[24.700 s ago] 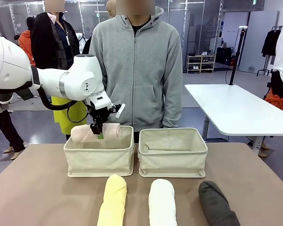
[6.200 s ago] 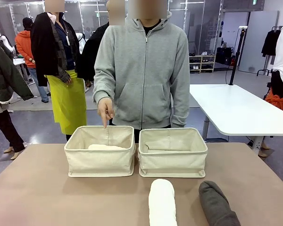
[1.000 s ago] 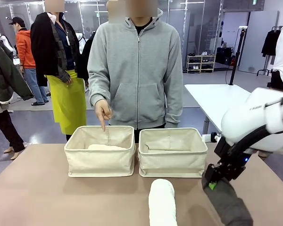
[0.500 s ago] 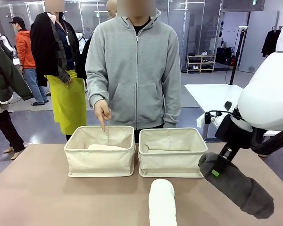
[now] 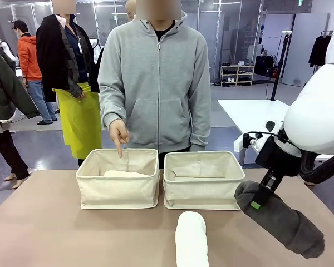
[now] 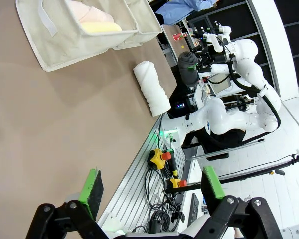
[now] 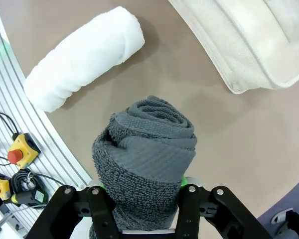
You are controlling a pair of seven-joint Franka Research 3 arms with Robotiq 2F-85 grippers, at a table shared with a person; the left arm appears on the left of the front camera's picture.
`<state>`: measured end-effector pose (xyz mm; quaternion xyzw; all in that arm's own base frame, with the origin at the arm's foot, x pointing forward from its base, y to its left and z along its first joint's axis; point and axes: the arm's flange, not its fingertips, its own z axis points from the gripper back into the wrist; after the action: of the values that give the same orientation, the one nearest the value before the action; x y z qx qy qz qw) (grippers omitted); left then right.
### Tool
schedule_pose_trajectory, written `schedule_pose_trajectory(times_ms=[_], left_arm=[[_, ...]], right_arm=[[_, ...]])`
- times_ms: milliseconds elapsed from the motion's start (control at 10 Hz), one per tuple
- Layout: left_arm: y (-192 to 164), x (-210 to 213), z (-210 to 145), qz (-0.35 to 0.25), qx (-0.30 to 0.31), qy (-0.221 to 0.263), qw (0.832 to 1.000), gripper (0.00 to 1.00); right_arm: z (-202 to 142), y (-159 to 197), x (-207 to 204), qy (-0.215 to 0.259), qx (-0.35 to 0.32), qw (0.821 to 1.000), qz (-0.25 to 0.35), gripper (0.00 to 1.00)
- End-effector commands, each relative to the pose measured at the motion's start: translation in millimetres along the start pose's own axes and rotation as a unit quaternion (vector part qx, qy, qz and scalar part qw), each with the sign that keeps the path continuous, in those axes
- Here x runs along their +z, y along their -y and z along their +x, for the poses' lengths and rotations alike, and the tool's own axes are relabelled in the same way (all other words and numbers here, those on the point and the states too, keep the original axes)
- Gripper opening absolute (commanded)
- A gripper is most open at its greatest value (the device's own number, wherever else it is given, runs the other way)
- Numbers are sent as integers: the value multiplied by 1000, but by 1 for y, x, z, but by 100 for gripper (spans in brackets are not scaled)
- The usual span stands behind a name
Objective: Divide the towels into two baskets.
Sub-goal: Pick up one hotel-folded towel from the bottom of the table and place it in the Fabric basket indicated by the person.
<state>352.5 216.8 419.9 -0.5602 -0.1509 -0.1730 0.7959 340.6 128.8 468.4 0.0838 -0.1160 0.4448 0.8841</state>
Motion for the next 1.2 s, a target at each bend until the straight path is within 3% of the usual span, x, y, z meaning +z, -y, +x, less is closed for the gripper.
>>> schedule_pose_trajectory(times_ms=[0,100,200,300,500,900,1000,1100], left_arm=[[2,2,-4,-1,1,-5,1000,100],[2,2,-4,-1,1,-5,1000,100],[2,2,-4,-1,1,-5,1000,100],[2,2,-4,-1,1,-5,1000,100],[2,2,-4,-1,1,-5,1000,100],[2,2,-4,-1,1,-5,1000,100],[2,2,-4,-1,1,-5,1000,100],[2,2,-4,-1,1,-5,1000,100]], right_arm=[[4,-5,2,-4,-10,1000,-7,19],[0,0,0,0,0,1000,0,42],[23,-12,7,-42,80,996,-15,42],[66,-21,12,-48,153,986,-46,42],[172,-40,18,-100,285,950,-83,42],[344,-89,8,-165,441,873,-129,42],[374,-99,0,-172,465,857,-143,42],[398,-105,-8,-161,474,854,-140,42]])
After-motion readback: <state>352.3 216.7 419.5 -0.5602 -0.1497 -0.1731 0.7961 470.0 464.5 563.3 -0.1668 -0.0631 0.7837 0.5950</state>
